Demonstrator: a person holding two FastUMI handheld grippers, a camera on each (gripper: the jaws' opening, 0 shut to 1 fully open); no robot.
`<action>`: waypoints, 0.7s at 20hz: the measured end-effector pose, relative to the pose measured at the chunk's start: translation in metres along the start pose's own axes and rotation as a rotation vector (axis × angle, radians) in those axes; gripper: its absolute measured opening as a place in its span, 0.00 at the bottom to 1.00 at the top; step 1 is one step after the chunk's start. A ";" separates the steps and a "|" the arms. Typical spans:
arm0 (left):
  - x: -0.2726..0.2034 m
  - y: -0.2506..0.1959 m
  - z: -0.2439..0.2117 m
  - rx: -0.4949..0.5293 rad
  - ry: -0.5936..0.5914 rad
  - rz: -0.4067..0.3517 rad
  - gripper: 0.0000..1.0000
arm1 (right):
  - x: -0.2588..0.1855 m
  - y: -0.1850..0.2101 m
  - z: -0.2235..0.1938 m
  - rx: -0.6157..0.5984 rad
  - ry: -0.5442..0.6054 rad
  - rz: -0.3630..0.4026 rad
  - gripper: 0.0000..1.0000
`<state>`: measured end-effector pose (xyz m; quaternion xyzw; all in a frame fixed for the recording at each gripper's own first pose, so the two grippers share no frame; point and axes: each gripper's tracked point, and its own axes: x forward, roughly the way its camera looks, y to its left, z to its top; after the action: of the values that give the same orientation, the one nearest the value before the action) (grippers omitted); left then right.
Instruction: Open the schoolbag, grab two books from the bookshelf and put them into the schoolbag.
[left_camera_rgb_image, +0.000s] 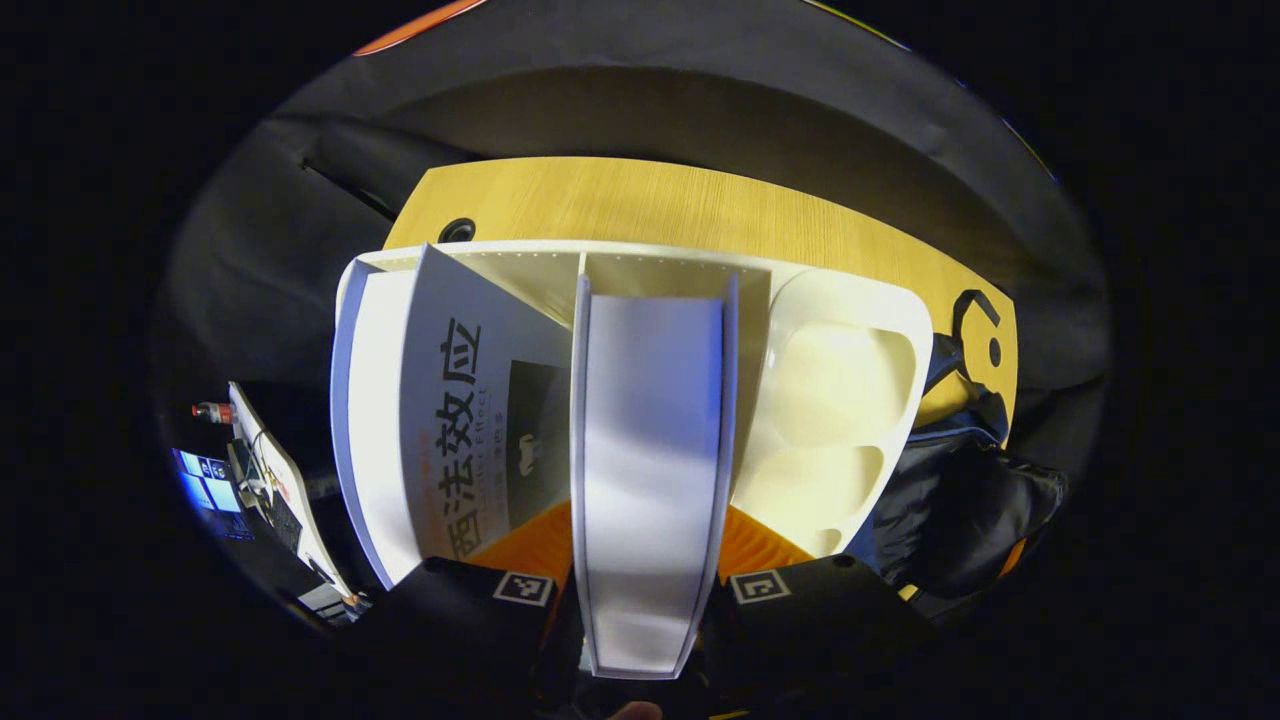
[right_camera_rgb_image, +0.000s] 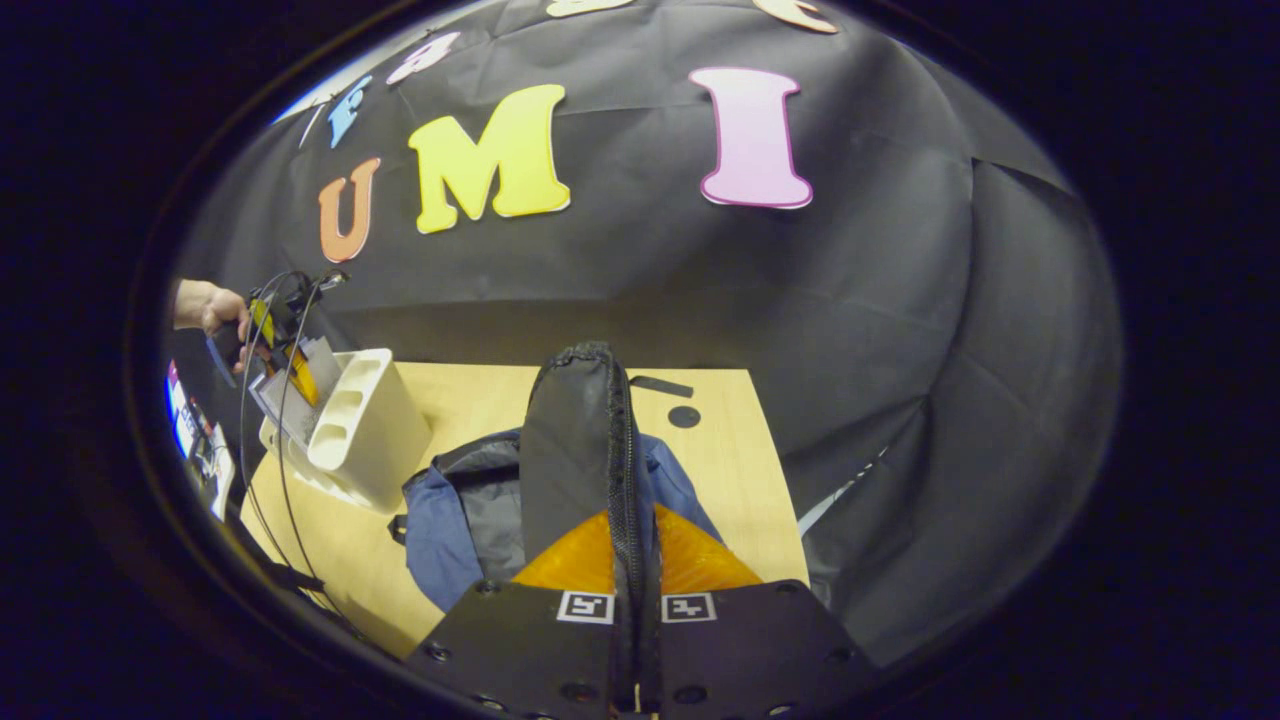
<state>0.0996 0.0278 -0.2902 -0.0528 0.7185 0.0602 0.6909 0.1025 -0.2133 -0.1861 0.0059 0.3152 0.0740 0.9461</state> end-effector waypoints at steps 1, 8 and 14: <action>-0.002 0.000 -0.002 0.002 0.002 0.004 0.49 | 0.001 0.000 0.000 -0.005 0.003 0.003 0.03; -0.091 0.011 -0.020 0.142 -0.147 -0.018 0.47 | 0.002 0.003 -0.002 0.003 0.006 0.006 0.02; -0.183 0.025 -0.071 0.121 -0.314 -0.155 0.46 | -0.005 0.010 0.003 0.004 0.000 -0.018 0.02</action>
<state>0.0328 0.0401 -0.1041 -0.0563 0.5977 -0.0291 0.7992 0.0990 -0.2040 -0.1797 0.0051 0.3154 0.0649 0.9467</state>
